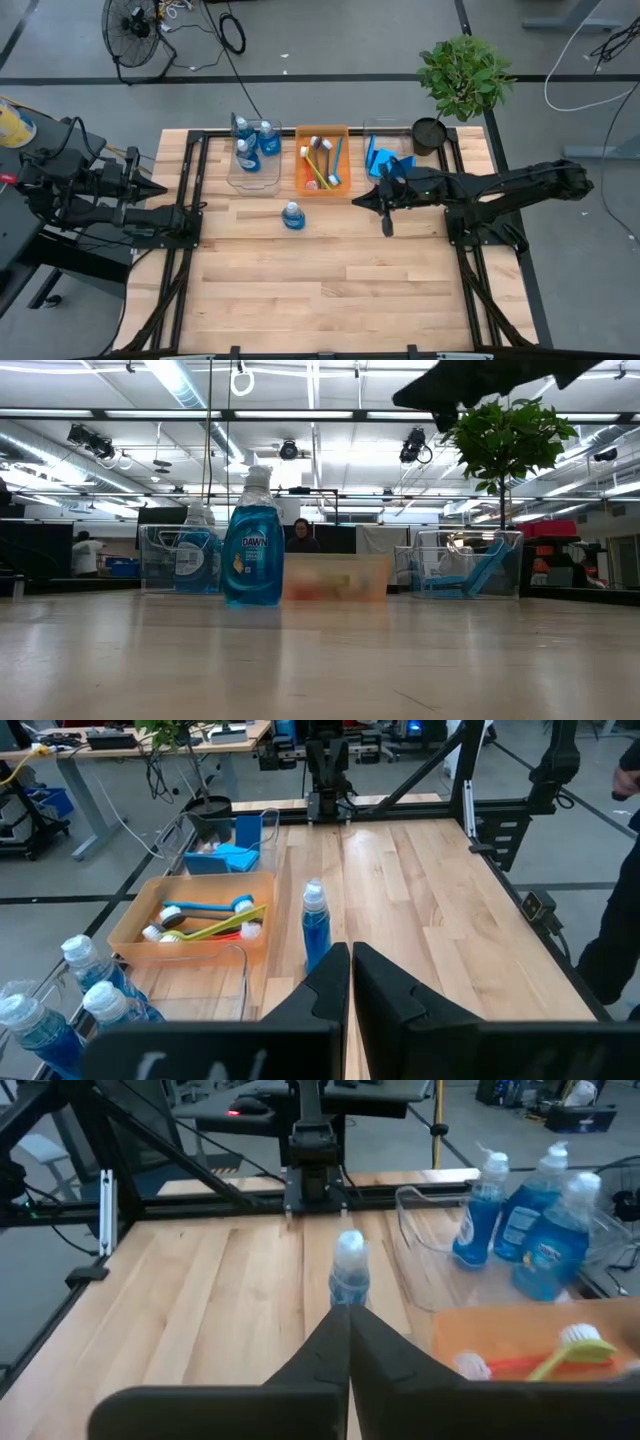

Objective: Pick & Place Kitchen Sink Supplies
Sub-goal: Put the dish soap into the left transparent bin

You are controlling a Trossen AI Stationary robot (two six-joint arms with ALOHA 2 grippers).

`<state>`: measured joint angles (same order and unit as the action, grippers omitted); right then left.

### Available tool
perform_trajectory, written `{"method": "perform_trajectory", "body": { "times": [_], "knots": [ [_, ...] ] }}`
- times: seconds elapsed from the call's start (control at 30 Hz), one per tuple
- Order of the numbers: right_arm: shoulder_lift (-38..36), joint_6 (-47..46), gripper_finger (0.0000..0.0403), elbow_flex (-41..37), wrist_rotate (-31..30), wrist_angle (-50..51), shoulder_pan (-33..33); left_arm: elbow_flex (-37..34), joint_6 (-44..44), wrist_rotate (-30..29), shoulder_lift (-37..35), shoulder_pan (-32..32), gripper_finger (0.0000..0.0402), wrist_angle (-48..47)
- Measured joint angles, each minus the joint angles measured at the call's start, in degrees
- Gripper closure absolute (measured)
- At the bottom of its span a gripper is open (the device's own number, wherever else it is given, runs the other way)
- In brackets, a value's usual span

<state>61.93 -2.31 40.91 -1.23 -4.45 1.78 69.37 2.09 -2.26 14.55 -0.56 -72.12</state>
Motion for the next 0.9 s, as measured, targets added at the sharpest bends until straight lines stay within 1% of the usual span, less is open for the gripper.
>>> {"method": "perform_trajectory", "body": {
  "times": [0.1,0.3,0.43,0.6,0.77,0.9],
  "knots": [
    [-3.1,0.0,0.0399,-1.8,0.0,1.3,0.0,0.0,0.0,0.0,0.0,0.0,0.0378,0.0],
    [-10.4,3.5,0.0401,-1.9,0.2,5.8,-0.4,0.0,0.0,0.0,0.0,0.0,0.0378,0.0],
    [-15.3,3.6,0.0401,-1.8,0.8,9.9,-1.3,0.0,0.0,0.0,0.0,0.0,0.0378,0.0],
    [-20.6,2.5,0.0402,-1.8,1.1,19.1,-2.2,0.0,0.0,0.0,0.0,0.0,0.0378,0.0],
    [-25.1,1.7,0.0402,-1.8,4.4,27.1,-3.0,0.0,0.0,0.0,0.0,0.0,0.0378,0.0],
    [-27.7,1.3,0.0402,-0.9,4.8,32.9,-4.1,0.0,0.0,0.0,0.0,0.0,0.0378,0.0]
  ]
}}
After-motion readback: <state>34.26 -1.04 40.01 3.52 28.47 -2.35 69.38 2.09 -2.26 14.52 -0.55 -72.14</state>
